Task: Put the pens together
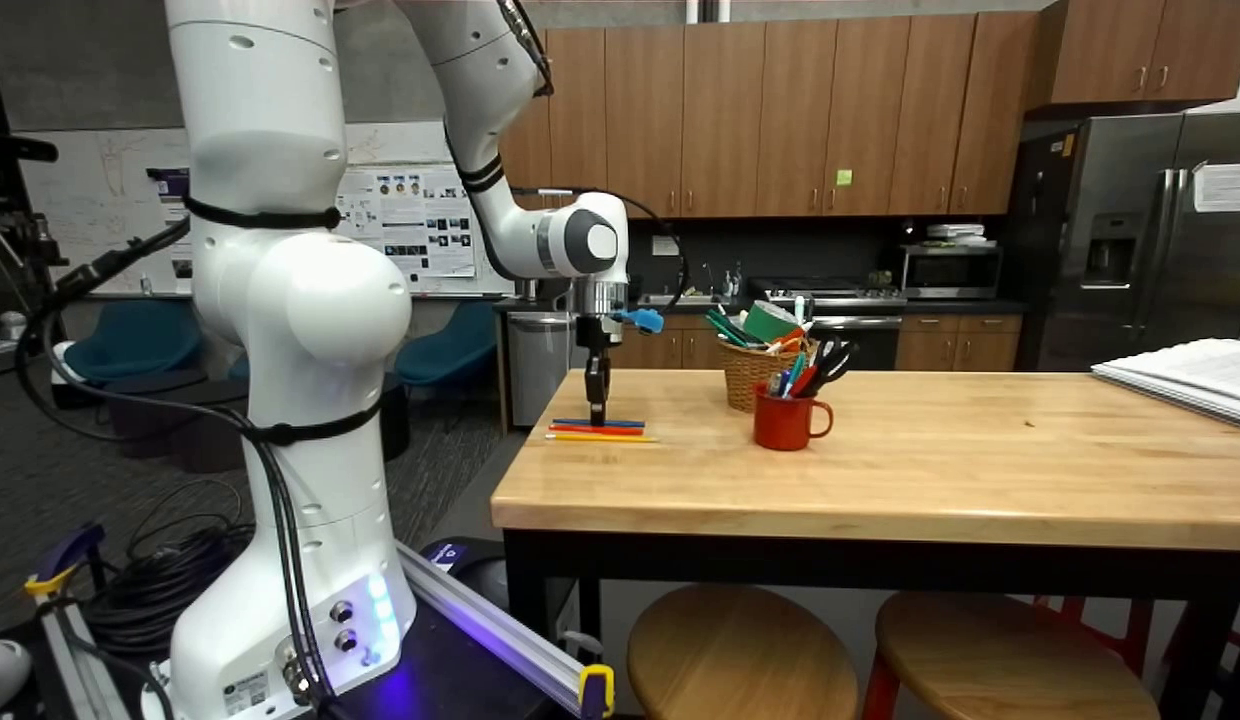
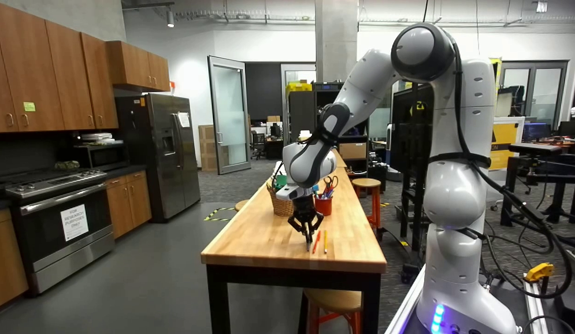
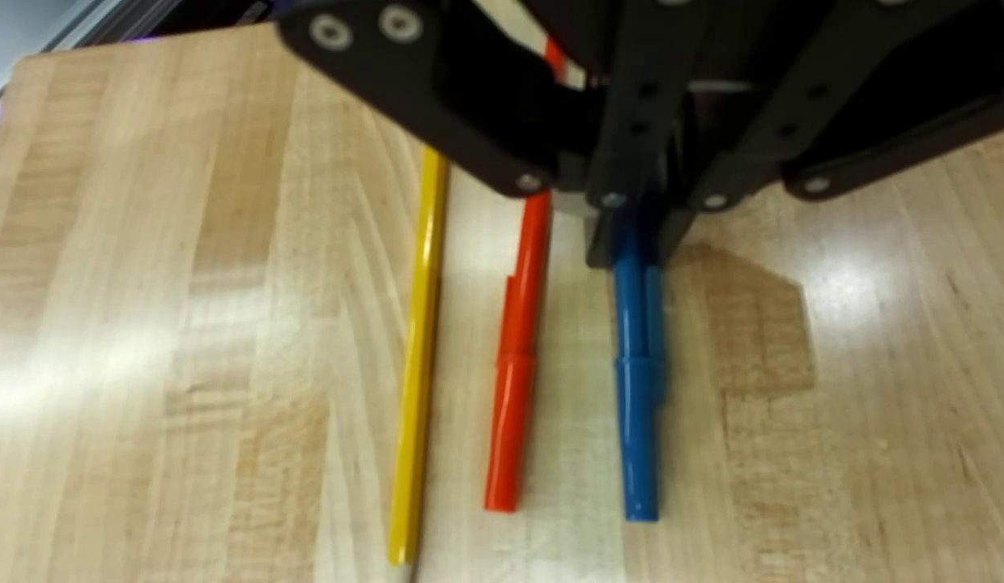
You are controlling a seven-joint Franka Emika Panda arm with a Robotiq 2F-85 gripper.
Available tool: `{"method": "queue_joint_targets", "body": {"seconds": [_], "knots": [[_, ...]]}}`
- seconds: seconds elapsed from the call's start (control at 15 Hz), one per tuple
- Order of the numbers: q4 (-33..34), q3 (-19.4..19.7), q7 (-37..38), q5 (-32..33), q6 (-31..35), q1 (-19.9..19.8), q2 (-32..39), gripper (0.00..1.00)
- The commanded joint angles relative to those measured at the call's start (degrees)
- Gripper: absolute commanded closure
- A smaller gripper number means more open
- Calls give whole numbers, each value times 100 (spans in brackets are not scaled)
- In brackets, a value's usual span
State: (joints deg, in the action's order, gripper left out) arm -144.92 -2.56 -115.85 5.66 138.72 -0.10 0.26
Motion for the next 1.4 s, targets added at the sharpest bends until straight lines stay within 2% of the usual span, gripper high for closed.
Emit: {"method": "queue_joint_targets", "body": {"seconds": [0.0,1.33], "knots": [[-218,66,118,77,94,31,-247,98],[-645,203,161,160,36,26,-577,98]]}}
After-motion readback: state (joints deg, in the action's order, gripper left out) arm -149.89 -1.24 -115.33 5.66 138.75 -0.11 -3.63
